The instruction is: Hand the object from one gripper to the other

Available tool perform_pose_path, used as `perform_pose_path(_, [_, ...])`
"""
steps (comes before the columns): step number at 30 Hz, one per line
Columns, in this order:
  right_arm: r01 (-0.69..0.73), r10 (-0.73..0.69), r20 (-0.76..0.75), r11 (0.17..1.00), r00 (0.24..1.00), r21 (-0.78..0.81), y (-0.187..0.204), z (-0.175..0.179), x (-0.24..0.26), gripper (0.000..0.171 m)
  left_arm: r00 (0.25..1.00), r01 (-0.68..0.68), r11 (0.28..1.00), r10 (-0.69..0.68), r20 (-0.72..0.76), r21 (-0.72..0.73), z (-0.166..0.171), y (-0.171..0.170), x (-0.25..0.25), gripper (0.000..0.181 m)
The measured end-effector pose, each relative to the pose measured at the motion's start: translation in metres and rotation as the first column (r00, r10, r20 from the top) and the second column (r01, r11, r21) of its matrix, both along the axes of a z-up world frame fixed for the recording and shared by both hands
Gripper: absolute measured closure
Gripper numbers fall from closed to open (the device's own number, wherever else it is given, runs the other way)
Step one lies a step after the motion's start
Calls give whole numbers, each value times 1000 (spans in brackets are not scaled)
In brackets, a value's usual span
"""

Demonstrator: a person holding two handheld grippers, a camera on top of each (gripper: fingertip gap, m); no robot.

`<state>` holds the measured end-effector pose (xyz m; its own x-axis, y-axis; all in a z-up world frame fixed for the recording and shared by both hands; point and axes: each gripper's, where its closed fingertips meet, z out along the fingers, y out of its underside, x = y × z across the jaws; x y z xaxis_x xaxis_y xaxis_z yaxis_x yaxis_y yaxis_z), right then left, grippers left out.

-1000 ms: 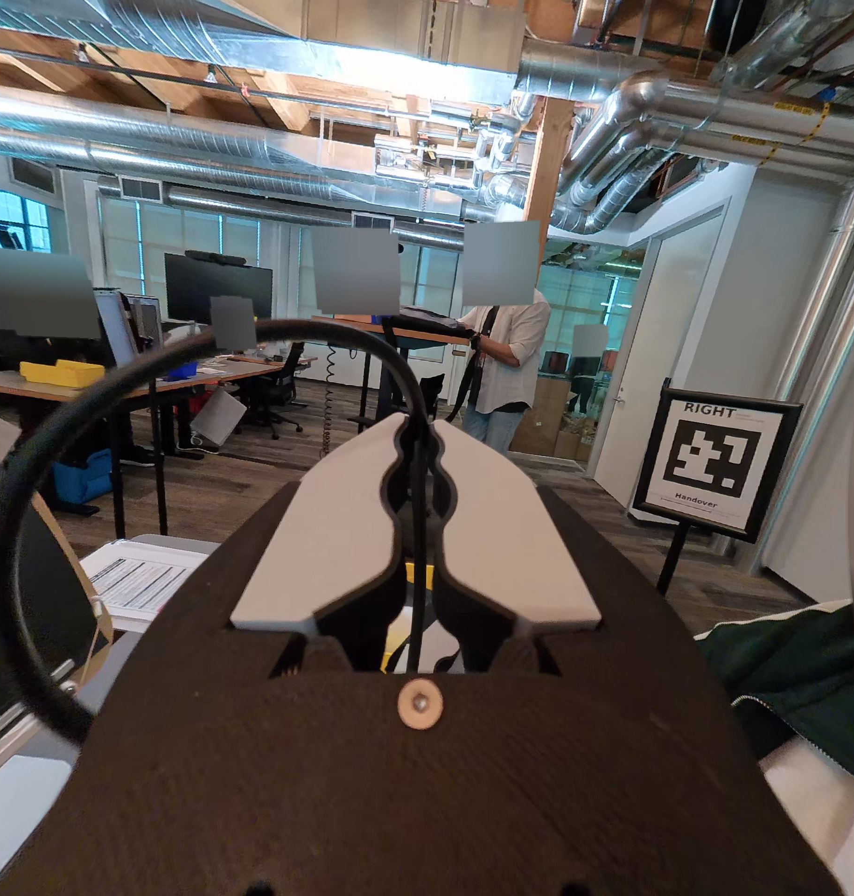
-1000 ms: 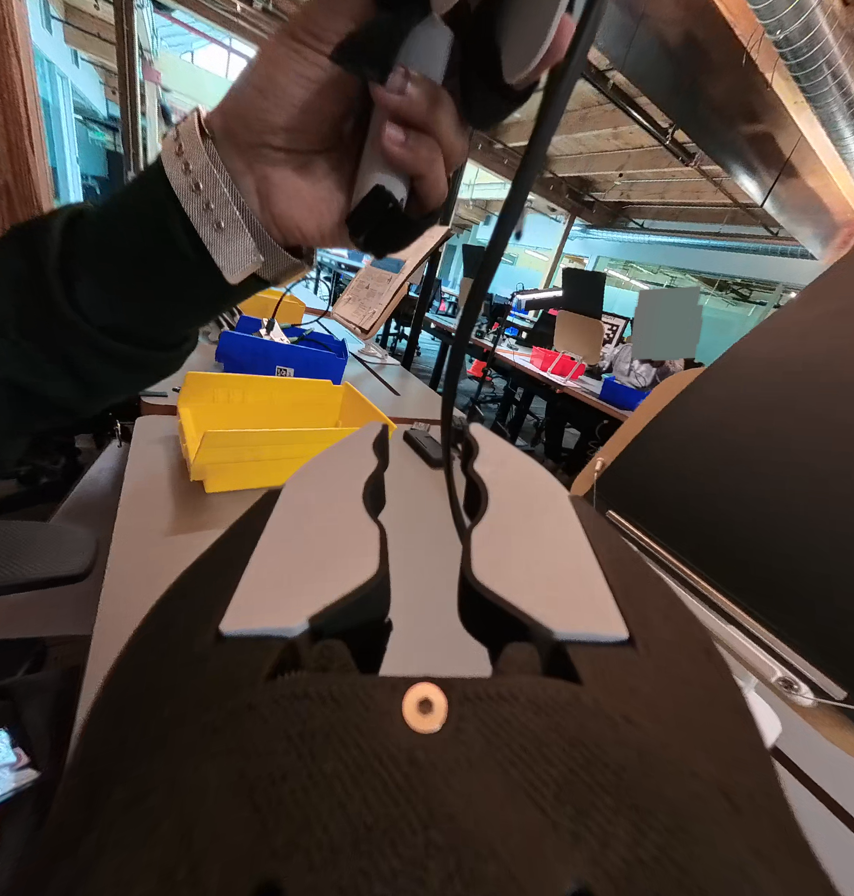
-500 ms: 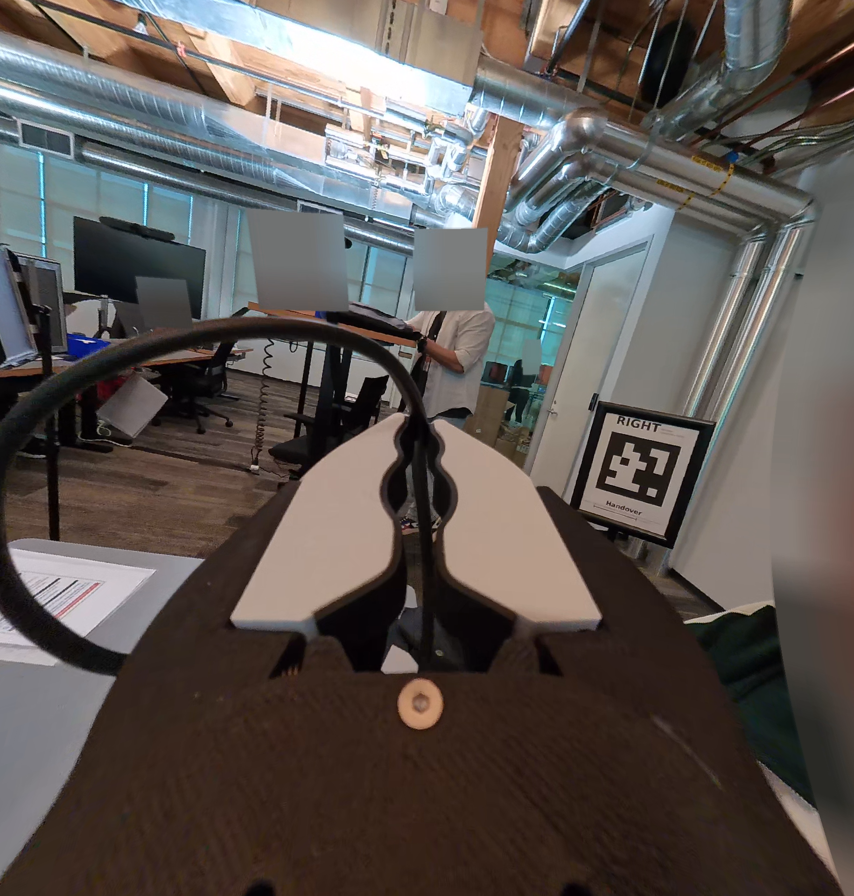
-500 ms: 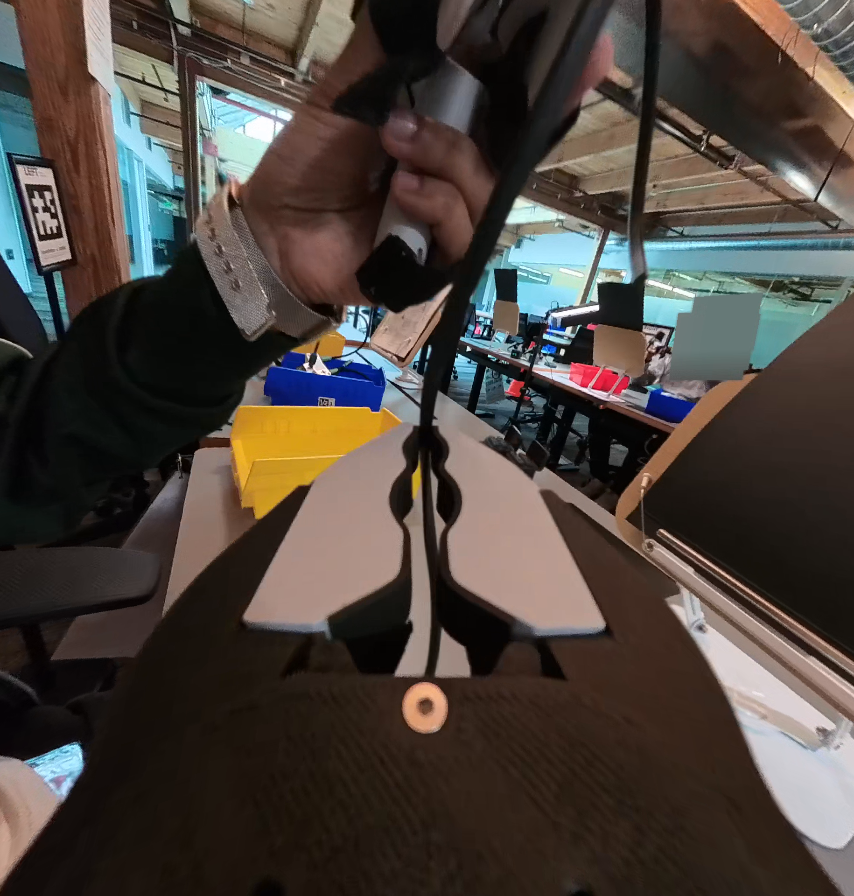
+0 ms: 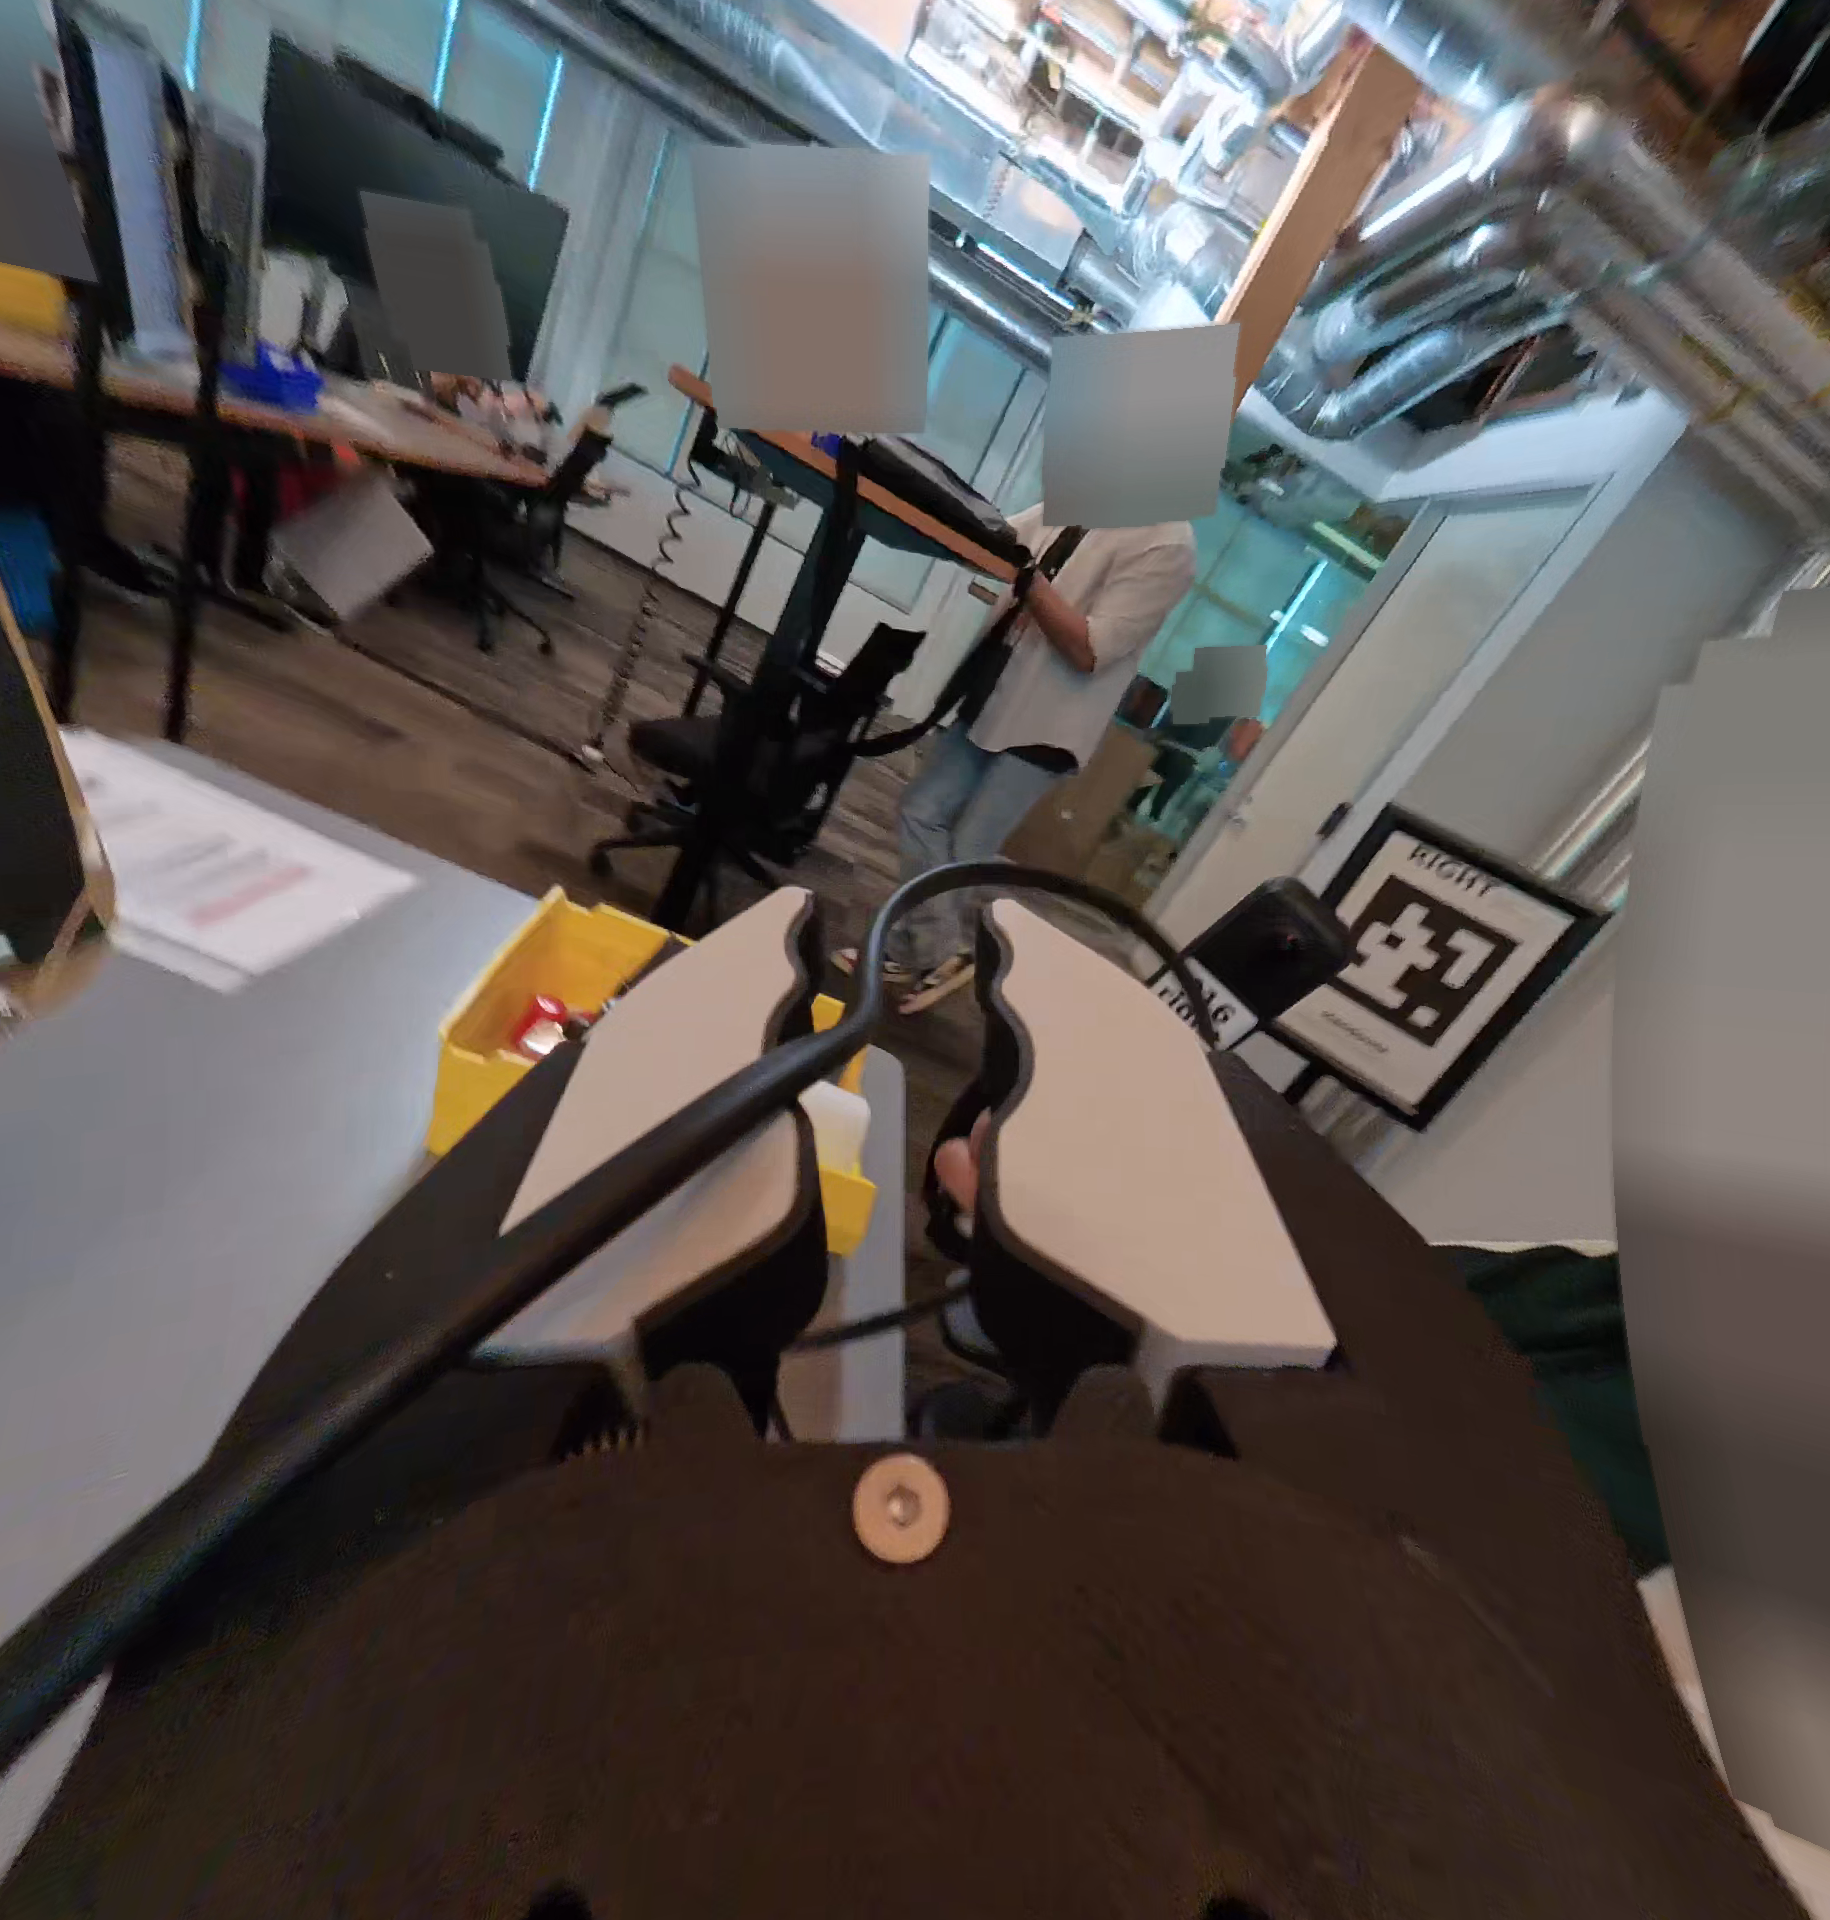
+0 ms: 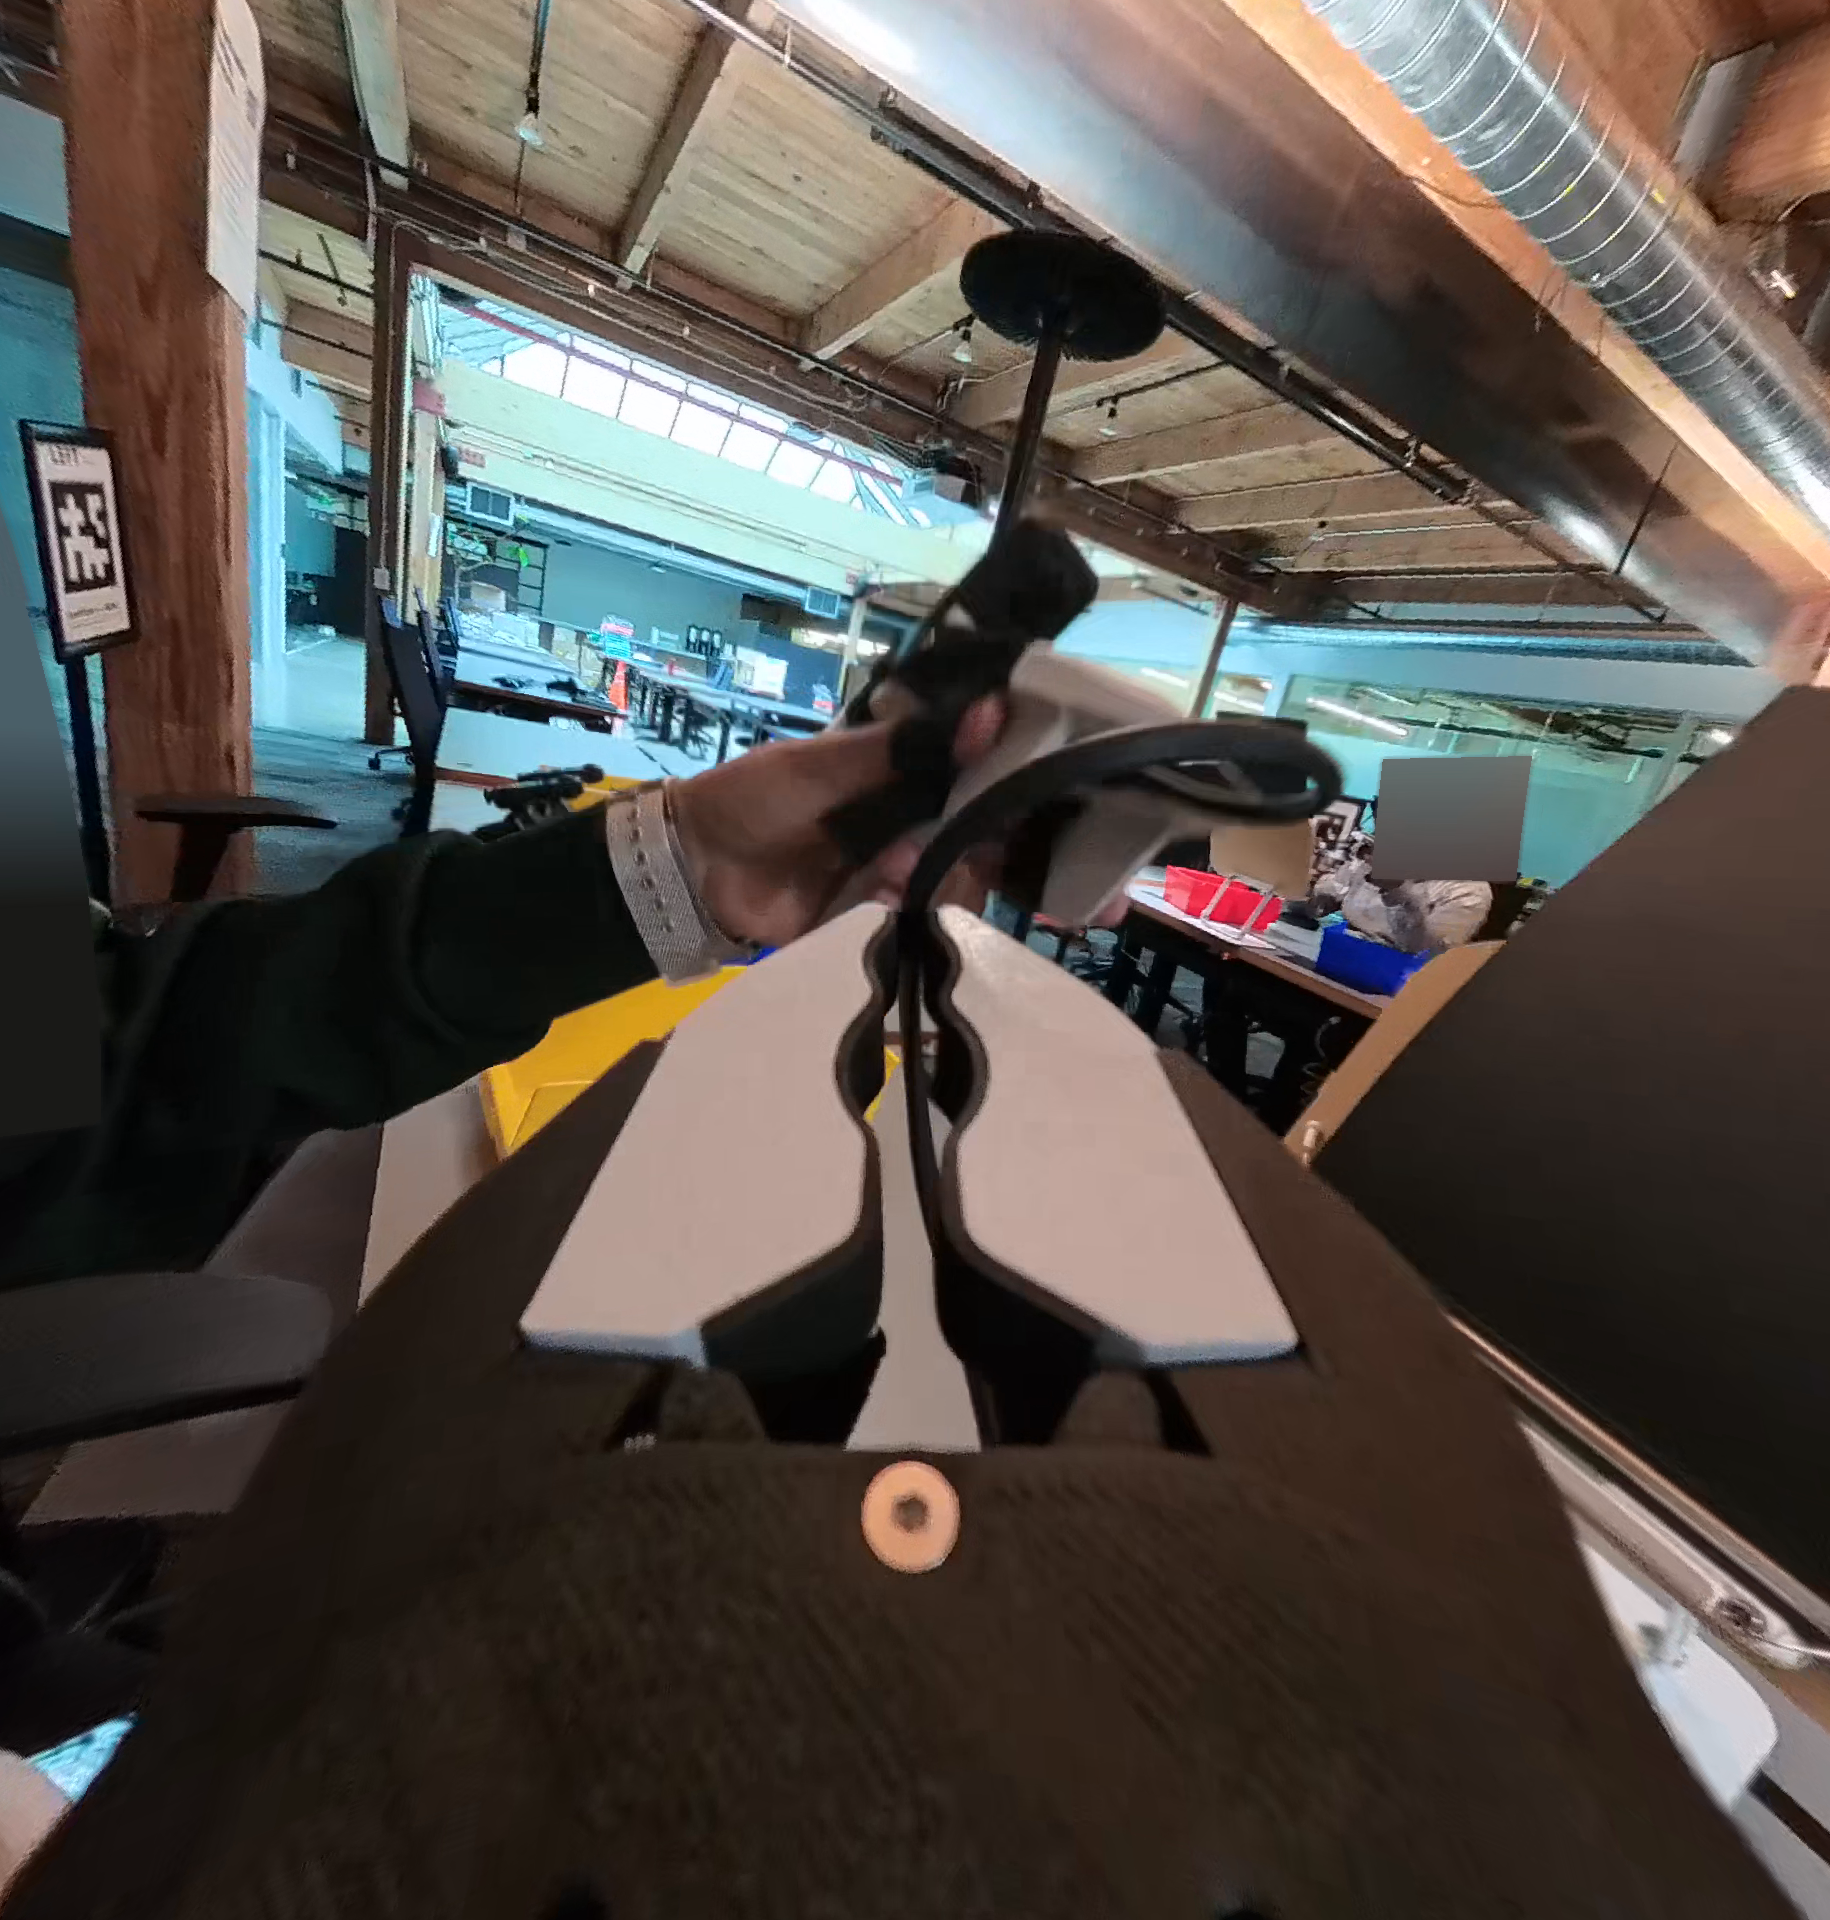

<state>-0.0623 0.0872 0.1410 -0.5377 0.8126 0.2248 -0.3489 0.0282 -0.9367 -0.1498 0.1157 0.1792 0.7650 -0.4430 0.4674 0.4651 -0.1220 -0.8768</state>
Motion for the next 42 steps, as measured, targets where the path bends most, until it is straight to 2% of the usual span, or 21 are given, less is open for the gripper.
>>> perform_pose_path(4, [41, -42, 10, 998, 999, 47, -2, 11, 4, 167, 973, 93, 994, -78, 217, -63, -45, -18, -15, 152])
perform_pose_path(7, [41, -41, -17, 999, 999, 30, -1, 23, 6, 167, 926, 214, 971, -168, 337, -105, -85, -32, -6, 147])
perform_pose_path(11, [49, -48, -58, 999, 997, 23, 0, 34, 9, 167, 879, 284, 956, -228, 418, -76, -122, -46, 8, 147])
perform_pose_path(14, [84, -81, -46, 994, 996, 64, 4, 29, 6, 167, 880, 253, 967, -223, 420, -16, -133, -52, 13, 149])
perform_pose_path(17, [68, -77, 62, 989, 995, 134, 4, 13, -2, 167, 920, 199, 979, -202, 334, 43, -132, -50, 26, 142])
perform_pose_path(18, [49, -66, 110, 986, 992, 156, 3, 6, -3, 167, 939, 183, 982, -188, 288, 44, -130, -46, 32, 132])
perform_pose_path(22, [-37, 8, 191, 988, 982, 151, -6, -5, -2, 167, 990, 140, 983, -137, -32, 120, -105, -36, 62, 101])
perform_pose_path(24, [-102, 75, 214, 988, 974, 117, -13, -6, 2, 167, 975, 111, 978, -73, -211, 176, -97, -30, 74, 84])
perform_pose_path(26, [-158, 133, 236, 984, 963, 88, -19, -7, 5, 167, 943, 110, 975, -41, -331, 193, -98, -22, 83, 67])
perform_pose_path(30, [-252, 231, 260, 967, 937, 47, -31, -7, 13, 167, 920, 224, 972, -186, -344, 75, -127, -14, 104, 63])
perform_pose_path(33, [-307, 293, 252, 952, 922, 17, -38, -3, 19, 167, 895, 321, 946, -318, -314, -44, -156, -12, 119, 75])
perform_pose_path(34, [-324, 313, 249, 946, 917, 7, -39, -2, 22, 168, 882, 335, 939, -342, -324, -80, -166, -12, 121, 92])
perform_pose_path(35, [-334, 324, 245, 943, 914, 0, -40, 0, 24, 167, 868, 361, 928, -371, -330, -95, -171, -14, 124, 116])
perform_pose_path(37, [-331, 322, 235, 944, 917, -2, -38, 3, 26, 167, 854, 420, 903, -426, -299, -86, -172, -20, 127, 154])
perform_pose_path(38, [-325, 316, 230, 946, 920, 1, -36, 5, 27, 167, 849, 452, 890, -452, -275, -66, -169, -24, 128, 164])
perform_pose_path(39, [-318, 310, 224, 948, 924, 2, -34, 6, 28, 167, 849, 465, 884, -462, -256, -51, -166, -26, 127, 171])
perform_pose_path(42, [-294, 286, 214, 956, 934, 10, -26, 9, 31, 167, 852, 477, 879, -469, -233, -23, -161, -30, 125, 175])
